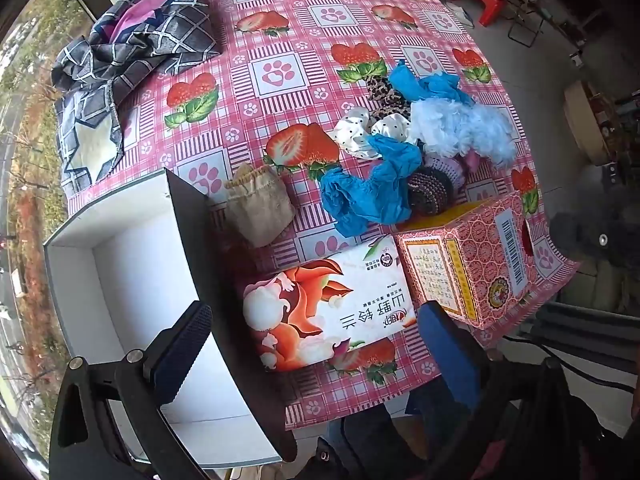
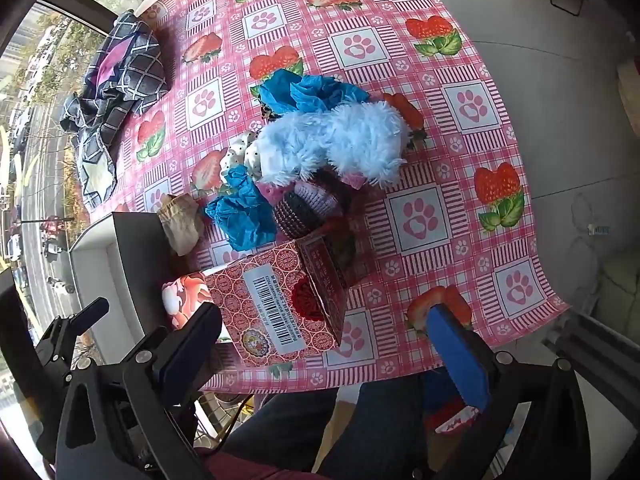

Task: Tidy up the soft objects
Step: 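Move both tools toward the pile of soft items on the table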

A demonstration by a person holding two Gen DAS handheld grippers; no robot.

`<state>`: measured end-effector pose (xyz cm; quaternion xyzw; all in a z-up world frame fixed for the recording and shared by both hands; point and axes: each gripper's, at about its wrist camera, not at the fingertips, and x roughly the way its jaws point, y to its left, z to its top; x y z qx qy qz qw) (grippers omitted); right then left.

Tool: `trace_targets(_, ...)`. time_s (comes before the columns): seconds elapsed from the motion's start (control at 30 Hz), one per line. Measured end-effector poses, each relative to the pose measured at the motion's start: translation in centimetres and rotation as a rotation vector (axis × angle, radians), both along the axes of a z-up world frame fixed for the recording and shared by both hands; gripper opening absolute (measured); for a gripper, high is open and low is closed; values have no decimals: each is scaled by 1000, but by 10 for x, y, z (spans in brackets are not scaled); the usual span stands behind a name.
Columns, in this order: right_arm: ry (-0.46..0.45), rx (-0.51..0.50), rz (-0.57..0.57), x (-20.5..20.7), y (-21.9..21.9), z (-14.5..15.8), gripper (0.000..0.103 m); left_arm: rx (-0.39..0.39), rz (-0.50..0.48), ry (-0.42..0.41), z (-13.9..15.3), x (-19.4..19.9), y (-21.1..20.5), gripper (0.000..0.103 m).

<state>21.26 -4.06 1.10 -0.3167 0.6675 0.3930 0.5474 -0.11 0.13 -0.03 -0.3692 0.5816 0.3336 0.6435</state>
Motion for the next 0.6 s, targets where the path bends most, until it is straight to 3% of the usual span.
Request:
trace_targets(0.2, -1, 1, 1, -3, 3, -2, 103, -28, 13, -37, 4, -1, -3, 103)
trace_targets(0.3, -24, -12, -5, -9, 3, 1, 103, -27, 16, -20, -2, -2, 5, 103)
trace_targets(0.43, -4, 9, -10, 1, 7, -3, 103, 1, 19, 66, -11, 1, 16, 103)
trace_targets(0.6, -50, 44, 3, 18, 16, -7, 103, -5, 35, 76, -22, 9, 31, 103)
